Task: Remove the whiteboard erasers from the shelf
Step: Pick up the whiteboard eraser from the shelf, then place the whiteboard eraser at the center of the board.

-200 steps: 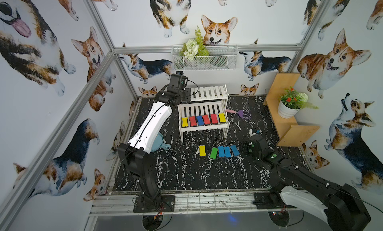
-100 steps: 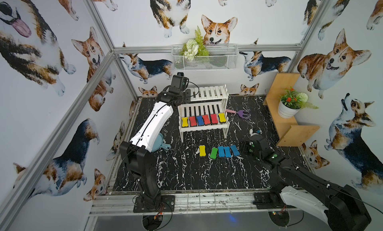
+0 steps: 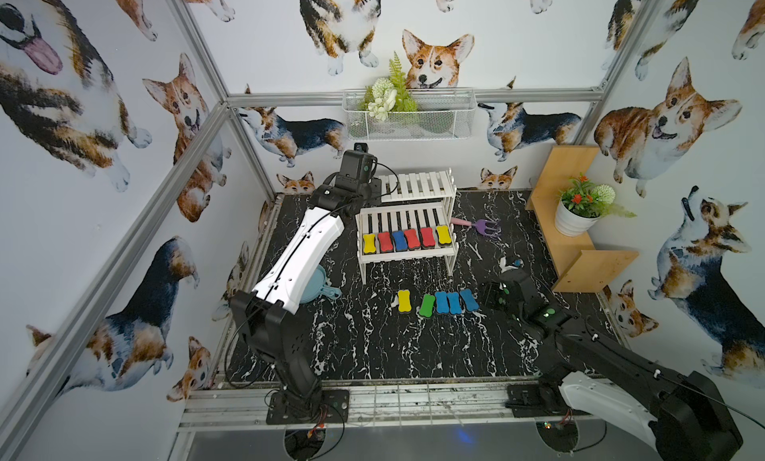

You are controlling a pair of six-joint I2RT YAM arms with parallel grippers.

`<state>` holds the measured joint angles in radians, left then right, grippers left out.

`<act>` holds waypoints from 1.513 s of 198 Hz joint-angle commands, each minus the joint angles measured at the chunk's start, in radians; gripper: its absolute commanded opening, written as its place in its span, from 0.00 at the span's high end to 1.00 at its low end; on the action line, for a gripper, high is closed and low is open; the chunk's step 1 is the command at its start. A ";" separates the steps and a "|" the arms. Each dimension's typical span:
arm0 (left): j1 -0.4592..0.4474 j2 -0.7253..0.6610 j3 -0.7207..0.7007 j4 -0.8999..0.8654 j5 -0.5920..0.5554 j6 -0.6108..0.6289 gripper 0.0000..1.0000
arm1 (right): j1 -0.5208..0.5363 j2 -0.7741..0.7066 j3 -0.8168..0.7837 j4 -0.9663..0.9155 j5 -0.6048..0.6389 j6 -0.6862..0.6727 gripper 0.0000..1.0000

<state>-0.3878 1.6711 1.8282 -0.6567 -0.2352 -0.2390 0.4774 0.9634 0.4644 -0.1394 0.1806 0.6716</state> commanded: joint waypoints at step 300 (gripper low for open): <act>-0.362 -0.266 -1.266 0.671 0.017 -0.454 0.54 | -0.011 -0.014 -0.042 -0.021 -0.014 0.021 0.54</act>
<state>-0.7502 1.3815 0.5426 -0.0132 -0.2283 -0.7120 0.4683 0.9318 0.4282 -0.1600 0.1730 0.6796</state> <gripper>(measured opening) 0.418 0.457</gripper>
